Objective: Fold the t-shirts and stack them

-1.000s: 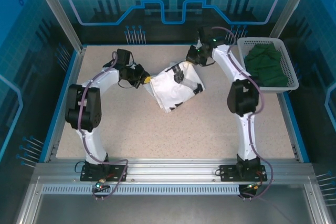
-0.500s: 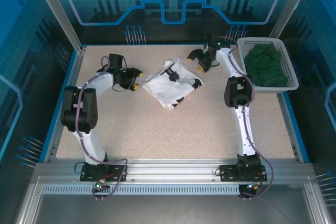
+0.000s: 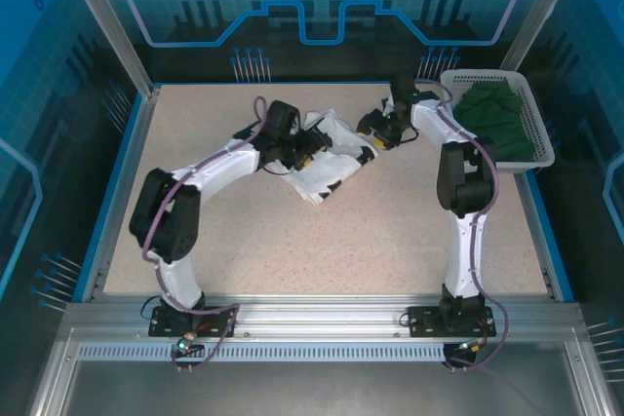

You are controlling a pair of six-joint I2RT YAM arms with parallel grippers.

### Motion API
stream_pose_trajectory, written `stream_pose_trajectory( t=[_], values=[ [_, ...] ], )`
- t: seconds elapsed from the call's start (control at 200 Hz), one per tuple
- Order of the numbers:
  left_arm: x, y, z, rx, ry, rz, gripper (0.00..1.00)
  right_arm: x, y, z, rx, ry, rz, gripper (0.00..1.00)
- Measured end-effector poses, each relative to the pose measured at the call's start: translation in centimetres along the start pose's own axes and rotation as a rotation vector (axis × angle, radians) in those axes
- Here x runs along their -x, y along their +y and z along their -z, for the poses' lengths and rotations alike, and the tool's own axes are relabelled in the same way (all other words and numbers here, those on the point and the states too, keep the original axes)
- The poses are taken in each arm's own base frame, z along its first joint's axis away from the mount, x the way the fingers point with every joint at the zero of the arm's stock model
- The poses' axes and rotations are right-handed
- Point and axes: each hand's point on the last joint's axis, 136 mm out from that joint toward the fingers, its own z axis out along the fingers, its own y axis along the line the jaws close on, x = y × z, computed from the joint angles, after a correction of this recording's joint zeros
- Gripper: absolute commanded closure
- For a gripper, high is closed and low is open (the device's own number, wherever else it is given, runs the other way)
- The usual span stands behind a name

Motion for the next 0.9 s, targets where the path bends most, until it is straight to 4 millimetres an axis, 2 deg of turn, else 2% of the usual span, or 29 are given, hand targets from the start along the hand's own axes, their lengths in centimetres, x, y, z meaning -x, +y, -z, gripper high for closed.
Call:
stream_pose_trajectory(
  t=[0.105,0.175,0.28,0.355,0.5,0.635,0.82,0.9],
  values=[
    [-0.6,2.9,-3.3,0.077,0.044,0.011,0.55,-1.0,-0.9,-1.3,-0.025,0.029,0.006,0.48],
    [-1.0,4.8,-4.7,0.126,0.068,0.023,0.55,-1.7,-1.5,-2.0,-0.037,0.046,0.010,0.51],
    [-1.4,6.2,-5.0,0.164,0.087,0.014,0.55,-3.1,-2.9,-3.3,-0.053,0.071,0.000,0.56],
    [-1.8,6.9,-4.5,0.179,0.092,-0.007,0.54,-3.6,-2.7,-2.9,-0.032,0.046,-0.001,0.58],
    [-3.2,9.3,-1.6,0.226,0.092,-0.045,0.54,-7.8,-3.3,-2.6,-0.007,0.063,-0.035,0.61],
    [-4.2,10.6,2.1,0.231,0.079,-0.065,0.54,-13.2,-2.8,-2.4,0.000,0.087,-0.036,0.62],
    [-3.4,9.5,7.1,0.155,0.013,-0.097,0.54,-21.8,-1.4,-2.0,-0.032,0.132,-0.007,0.60],
    [-3.0,8.5,9.4,0.110,-0.023,-0.112,0.56,-24.6,-1.3,-1.1,-0.052,0.120,0.009,0.59]
  ],
)
